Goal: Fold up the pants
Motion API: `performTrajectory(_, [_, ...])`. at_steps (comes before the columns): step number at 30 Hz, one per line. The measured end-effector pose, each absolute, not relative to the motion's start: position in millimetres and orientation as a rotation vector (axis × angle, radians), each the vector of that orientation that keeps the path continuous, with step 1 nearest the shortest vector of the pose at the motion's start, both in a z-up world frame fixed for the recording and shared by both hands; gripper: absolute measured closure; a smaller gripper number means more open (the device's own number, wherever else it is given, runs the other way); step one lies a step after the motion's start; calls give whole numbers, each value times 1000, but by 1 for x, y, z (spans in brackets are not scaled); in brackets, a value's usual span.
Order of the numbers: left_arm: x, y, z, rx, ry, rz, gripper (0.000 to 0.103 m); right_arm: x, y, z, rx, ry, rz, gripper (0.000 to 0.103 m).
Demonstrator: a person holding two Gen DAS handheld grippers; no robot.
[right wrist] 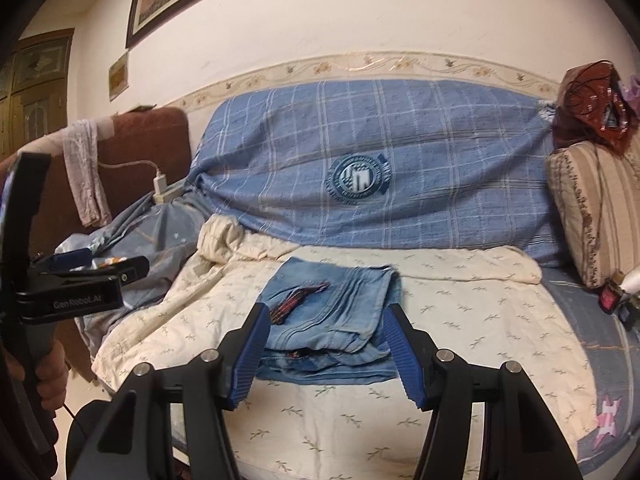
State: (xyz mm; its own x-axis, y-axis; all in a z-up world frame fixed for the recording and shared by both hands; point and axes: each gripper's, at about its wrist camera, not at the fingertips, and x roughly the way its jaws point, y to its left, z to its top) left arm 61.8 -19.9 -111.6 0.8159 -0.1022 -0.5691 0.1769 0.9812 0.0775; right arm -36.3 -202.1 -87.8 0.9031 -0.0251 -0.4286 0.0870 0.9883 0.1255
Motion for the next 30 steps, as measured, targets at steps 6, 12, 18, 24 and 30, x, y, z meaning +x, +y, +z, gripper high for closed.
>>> performTrajectory(6, [47, -46, -99, 144, 570, -220, 0, -48, -221, -86, 160, 435, -91, 40])
performTrajectory(12, [34, -58, -88, 159, 534, -271, 0, -52, -231, -89, 182, 429, -94, 40])
performTrajectory(18, [28, -56, -84, 170, 501, -278, 0, -50, -233, -93, 197, 428, -92, 40])
performTrajectory(24, [31, -52, -88, 178, 501, -265, 0, -43, -226, -93, 168, 441, -99, 40])
performTrajectory(30, [38, -38, -95, 135, 536, -252, 0, -33, -222, -80, 136, 473, -125, 40])
